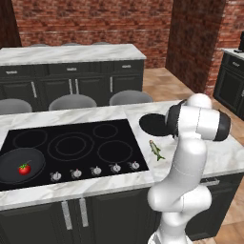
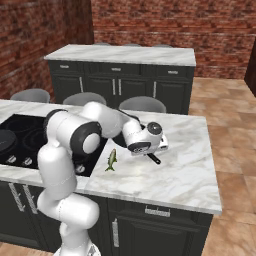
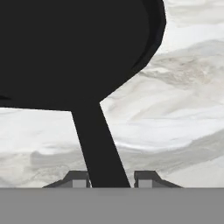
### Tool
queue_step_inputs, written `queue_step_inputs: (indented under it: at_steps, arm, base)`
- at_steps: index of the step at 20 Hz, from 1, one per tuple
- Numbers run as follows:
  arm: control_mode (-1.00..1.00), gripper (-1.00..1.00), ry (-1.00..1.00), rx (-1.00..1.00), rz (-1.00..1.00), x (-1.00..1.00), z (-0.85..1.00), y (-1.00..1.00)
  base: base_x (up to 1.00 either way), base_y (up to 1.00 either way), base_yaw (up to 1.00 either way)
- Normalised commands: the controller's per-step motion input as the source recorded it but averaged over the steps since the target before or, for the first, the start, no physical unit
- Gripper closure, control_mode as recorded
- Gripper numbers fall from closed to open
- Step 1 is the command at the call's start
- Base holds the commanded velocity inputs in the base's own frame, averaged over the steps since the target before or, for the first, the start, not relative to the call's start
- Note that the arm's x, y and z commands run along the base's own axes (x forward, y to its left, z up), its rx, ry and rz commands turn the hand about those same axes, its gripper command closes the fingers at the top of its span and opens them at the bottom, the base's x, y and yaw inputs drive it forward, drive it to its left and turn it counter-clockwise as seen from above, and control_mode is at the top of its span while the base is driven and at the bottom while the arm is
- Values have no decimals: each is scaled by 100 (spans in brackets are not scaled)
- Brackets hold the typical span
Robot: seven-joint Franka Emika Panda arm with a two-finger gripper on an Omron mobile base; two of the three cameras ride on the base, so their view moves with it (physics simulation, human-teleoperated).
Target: Place both pans onto different burners. Then place the tomato and the fish on different pans.
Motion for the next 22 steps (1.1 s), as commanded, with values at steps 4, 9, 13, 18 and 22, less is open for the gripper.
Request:
queue_step_inputs:
  at_steps: [4,9,13,18,22]
  arm:
    - [-100,100,-10,0,4,-12,69,34]
    - [-100,100,3,0,6,4,22,48]
    - [-100,100,14,0,6,3,12,55]
    - [-100,100,14,0,6,0,10,46]
    - [-100,100,11,0,10,-15,-1,38]
  base:
    - [0,0,0]
    - [0,0,0]
    - [0,0,0]
    - [0,0,0]
    - [0,0,0]
